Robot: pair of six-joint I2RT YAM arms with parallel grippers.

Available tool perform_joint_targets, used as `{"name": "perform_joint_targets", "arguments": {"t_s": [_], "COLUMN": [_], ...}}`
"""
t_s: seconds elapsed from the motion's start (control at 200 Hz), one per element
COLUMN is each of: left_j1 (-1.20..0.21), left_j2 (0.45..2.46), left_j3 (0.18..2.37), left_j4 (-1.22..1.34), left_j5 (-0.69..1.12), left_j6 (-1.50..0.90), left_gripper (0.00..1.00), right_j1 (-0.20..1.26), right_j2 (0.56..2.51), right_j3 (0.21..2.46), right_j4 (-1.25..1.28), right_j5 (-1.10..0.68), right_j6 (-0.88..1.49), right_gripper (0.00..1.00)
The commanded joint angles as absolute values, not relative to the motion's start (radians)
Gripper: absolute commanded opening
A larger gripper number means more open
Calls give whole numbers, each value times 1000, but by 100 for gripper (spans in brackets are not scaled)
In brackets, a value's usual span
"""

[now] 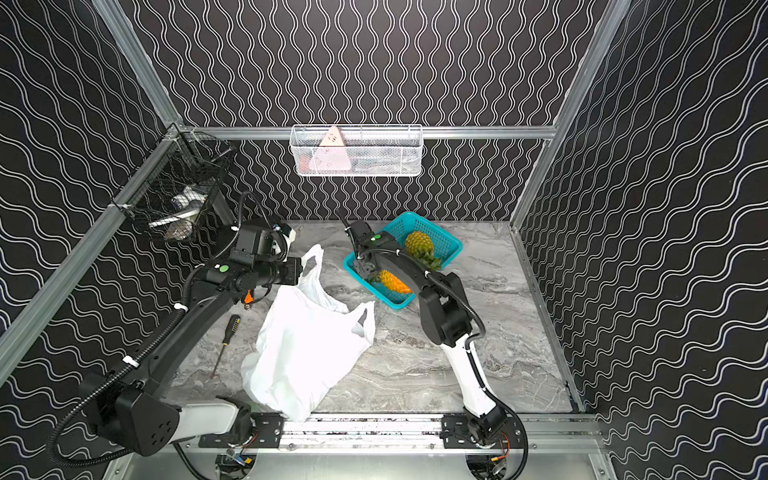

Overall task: Place the pineapple into a plastic bag & tie a knot
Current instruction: Pick up the pineapple from the basket.

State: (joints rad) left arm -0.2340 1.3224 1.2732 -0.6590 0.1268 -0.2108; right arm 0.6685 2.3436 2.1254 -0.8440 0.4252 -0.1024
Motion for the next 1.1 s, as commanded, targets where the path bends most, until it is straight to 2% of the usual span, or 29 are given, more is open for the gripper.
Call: {"name": "perform_joint_targets", "arguments": {"t_s": [0.0, 0.125, 0.195, 0.225, 0.31, 0.41, 0.46, 0.53, 0.716, 0.786, 0.961, 1.096], "left_j1": [-232, -232, -232, -232, -232, -232, -232, -232, -232, -232, -233, -233], "left_j2": [1323, 1341, 1351, 1354, 1358, 1367, 1375, 1389, 1390, 1377, 1351, 1341], "left_j3": [1271, 1279, 1292, 1297, 1302, 1300, 1299, 1311, 1392, 1406, 1423, 1410], "left_j4": [-616, -600, -604, -606, -603, -594, -588, -585, -587, -569, -527, -486], "left_j5": [153, 166, 167, 169, 167, 168, 180, 185, 217, 260, 344, 325], "left_j6": [-222, -238, -241, -241, -246, -259, -265, -271, -307, -342, -436, -496], "left_gripper": [0, 0, 0, 0, 0, 0, 0, 0, 0, 0, 0, 0], "right_j1": [692, 686, 678, 670, 651, 642, 631, 607, 522, 505, 470, 429], "right_j2": [2417, 2553, 2614, 2623, 2621, 2580, 2532, 2417, 2042, 1916, 1739, 1648], "right_j3": [2170, 2302, 2364, 2367, 2352, 2325, 2327, 2299, 2059, 1945, 1795, 1721], "right_j4": [-968, -1074, -1115, -1103, -1071, -1010, -971, -869, -469, -314, -140, -24], "right_j5": [399, 323, 310, 290, 218, 246, 239, 207, 108, 124, 215, 211], "right_j6": [-278, -312, -324, -320, -298, -254, -221, -164, 30, 75, 208, 281], "right_gripper": [99, 99, 95, 90, 71, 30, 13, 0, 0, 0, 0, 0]}}
